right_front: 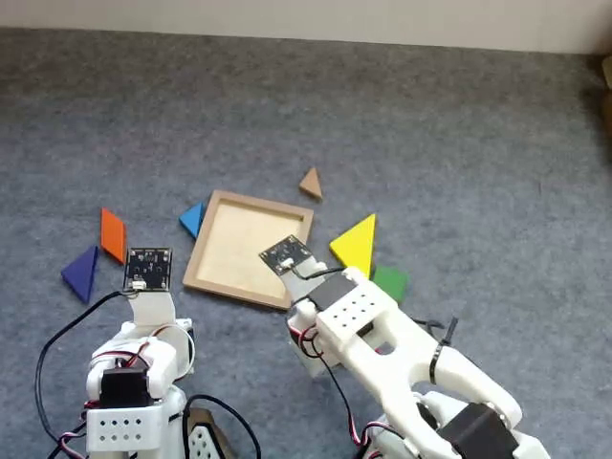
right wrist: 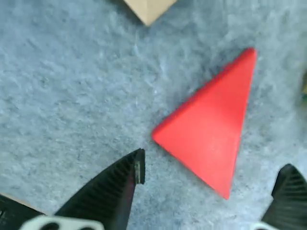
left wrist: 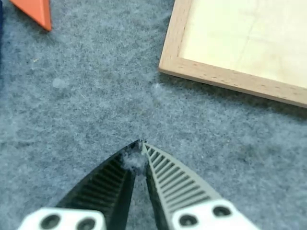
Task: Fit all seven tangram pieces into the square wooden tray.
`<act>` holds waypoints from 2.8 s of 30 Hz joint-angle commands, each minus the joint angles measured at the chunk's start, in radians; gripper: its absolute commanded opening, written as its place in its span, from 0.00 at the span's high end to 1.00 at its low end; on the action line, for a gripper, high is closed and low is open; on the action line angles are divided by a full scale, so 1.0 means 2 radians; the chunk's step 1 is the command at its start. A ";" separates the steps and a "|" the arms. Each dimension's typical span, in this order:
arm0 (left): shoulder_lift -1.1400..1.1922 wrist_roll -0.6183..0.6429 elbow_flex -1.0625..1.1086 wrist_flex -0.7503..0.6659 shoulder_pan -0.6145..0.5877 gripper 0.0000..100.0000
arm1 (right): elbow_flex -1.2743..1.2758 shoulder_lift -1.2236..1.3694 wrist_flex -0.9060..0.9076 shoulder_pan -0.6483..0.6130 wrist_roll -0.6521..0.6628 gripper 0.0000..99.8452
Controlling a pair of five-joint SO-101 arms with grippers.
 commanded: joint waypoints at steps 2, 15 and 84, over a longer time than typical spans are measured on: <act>-0.023 -0.002 0.010 0.002 -0.006 1.00 | -0.007 0.004 -0.037 -0.007 0.005 0.60; -0.023 -0.002 0.010 0.002 -0.006 1.00 | 0.012 0.007 -0.073 -0.007 0.006 0.60; -0.023 -0.002 0.010 0.002 -0.006 1.00 | -0.099 -0.051 -0.040 0.022 -0.051 0.79</act>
